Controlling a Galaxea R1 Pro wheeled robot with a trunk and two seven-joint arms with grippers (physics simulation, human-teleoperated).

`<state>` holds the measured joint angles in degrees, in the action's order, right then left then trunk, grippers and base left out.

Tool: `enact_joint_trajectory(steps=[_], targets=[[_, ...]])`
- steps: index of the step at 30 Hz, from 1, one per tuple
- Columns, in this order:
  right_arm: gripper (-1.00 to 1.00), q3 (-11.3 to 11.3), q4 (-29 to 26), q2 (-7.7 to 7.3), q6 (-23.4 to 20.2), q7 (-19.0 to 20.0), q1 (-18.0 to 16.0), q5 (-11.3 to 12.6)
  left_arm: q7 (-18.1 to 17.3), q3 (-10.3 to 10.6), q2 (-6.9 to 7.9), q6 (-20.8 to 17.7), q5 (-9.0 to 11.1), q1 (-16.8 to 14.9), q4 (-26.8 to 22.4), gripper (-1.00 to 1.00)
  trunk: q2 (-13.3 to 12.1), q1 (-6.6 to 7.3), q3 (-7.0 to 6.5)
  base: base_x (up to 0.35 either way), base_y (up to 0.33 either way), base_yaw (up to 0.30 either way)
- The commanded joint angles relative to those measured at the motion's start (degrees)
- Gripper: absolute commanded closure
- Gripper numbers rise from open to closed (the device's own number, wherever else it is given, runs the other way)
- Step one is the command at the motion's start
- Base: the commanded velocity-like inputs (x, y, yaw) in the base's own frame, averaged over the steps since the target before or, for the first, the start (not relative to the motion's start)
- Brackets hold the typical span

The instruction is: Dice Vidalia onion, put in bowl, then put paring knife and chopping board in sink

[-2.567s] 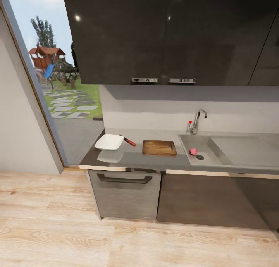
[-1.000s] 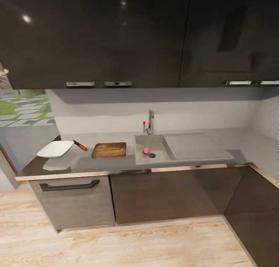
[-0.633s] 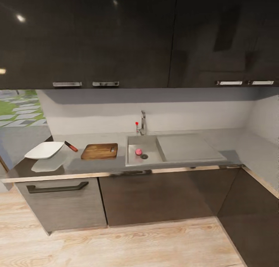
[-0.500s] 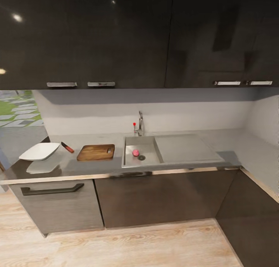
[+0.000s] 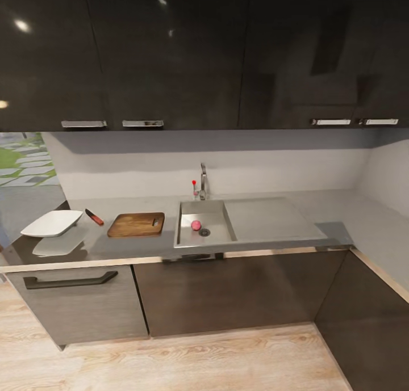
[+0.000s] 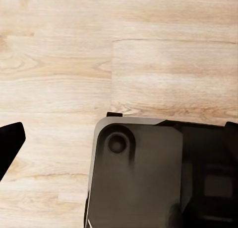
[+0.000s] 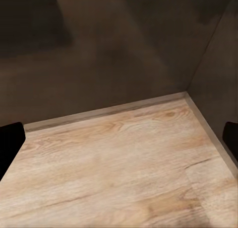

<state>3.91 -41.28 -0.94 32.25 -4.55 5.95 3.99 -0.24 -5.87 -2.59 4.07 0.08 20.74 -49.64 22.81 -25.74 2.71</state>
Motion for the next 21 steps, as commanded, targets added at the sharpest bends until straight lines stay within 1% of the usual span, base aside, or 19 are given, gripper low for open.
enact_joint_trajectory(steps=[1,3,7,8,9,10,11,12,14,15,17,18,19,20,21], targets=[[-1.00,-0.13,0.11,-0.03,0.10,-0.02,0.01,0.40,-0.03,-0.11,-0.05,0.08,0.01,0.01,-0.08,-1.00,0.11,-0.04,0.10,0.000,0.000,0.000],[-1.00,-0.13,0.50,-0.03,0.10,-0.02,0.02,0.38,0.02,-0.11,-0.03,0.07,0.01,0.01,-0.39,-1.00,0.11,-0.04,0.10,0.000,0.000,0.000],[-1.00,-0.13,1.34,-0.03,0.10,-0.02,0.01,0.36,0.33,-0.11,0.03,-0.48,0.05,0.01,-5.79,-1.00,0.11,-0.04,0.10,0.000,0.000,0.000],[-1.00,-0.13,1.45,-0.03,0.10,0.01,0.02,0.34,0.43,-0.11,0.03,-0.91,0.06,0.01,-8.27,-1.00,0.11,-0.04,0.10,0.000,0.000,0.000],[-1.00,-0.13,1.54,-0.03,0.10,0.04,0.02,0.36,0.51,-0.11,-0.01,-2.77,0.05,0.01,-12.68,-1.00,0.11,-0.04,0.10,0.000,0.000,0.000],[-1.00,-0.13,1.56,-0.03,0.10,0.05,0.02,0.35,0.52,-0.11,-0.01,-3.90,0.04,0.01,-14.34,-1.00,0.11,-0.04,0.10,0.000,0.000,0.000],[-1.00,-0.13,1.59,-0.03,0.10,0.05,0.02,0.37,0.55,-0.11,-0.03,-6.92,0.03,0.01,-17.81,-1.00,0.11,-0.04,0.10,0.000,0.000,0.000],[-1.00,-0.13,1.60,-0.03,0.10,0.06,0.02,0.36,0.54,-0.11,-0.03,-8.73,0.04,0.01,-19.61,-1.00,0.11,-0.04,0.10,0.000,0.000,0.000],[-1.00,-0.13,1.63,-0.03,0.10,0.06,0.01,0.36,0.49,-0.11,-0.08,-16.75,0.03,-0.01,-26.56,-1.00,0.11,-0.04,0.10,0.000,0.000,0.000],[-1.00,-0.13,1.63,-0.03,0.10,0.07,0.02,0.37,0.45,-0.11,-0.12,-21.47,0.02,-0.13,-30.79,-1.00,0.11,-0.04,0.10,0.000,0.000,0.000],[-1.00,-0.13,1.67,-0.03,0.10,0.07,0.02,0.39,0.46,-0.06,-0.29,-24.81,0.04,-1.26,-34.21,-1.00,0.11,-0.04,0.10,0.000,0.000,0.000],[-1.00,-0.13,1.69,-0.03,0.10,0.07,0.02,0.40,0.51,-0.03,-0.51,-25.75,0.06,-2.40,-35.05,-1.00,0.11,-0.04,0.10,0.000,0.000,0.000],[-1.00,-0.13,1.90,-0.03,0.10,0.07,0.01,0.40,0.55,0.21,-0.98,-26.68,0.03,-4.62,-35.71,-1.00,0.11,-0.04,0.10,0.000,0.000,0.000],[-1.00,-0.15,2.04,-0.03,0.10,0.07,0.01,0.40,0.56,0.35,-1.14,-27.08,0.03,-5.38,-35.87,-1.00,0.11,-0.04,0.10,0.000,0.000,0.000],[-1.00,-0.27,2.80,-0.03,0.10,0.07,0.02,0.39,0.54,2.69,-1.87,-33.70,-0.17,-9.09,-37.58,-1.00,0.11,-0.04,0.10,0.000,0.000,0.000]])
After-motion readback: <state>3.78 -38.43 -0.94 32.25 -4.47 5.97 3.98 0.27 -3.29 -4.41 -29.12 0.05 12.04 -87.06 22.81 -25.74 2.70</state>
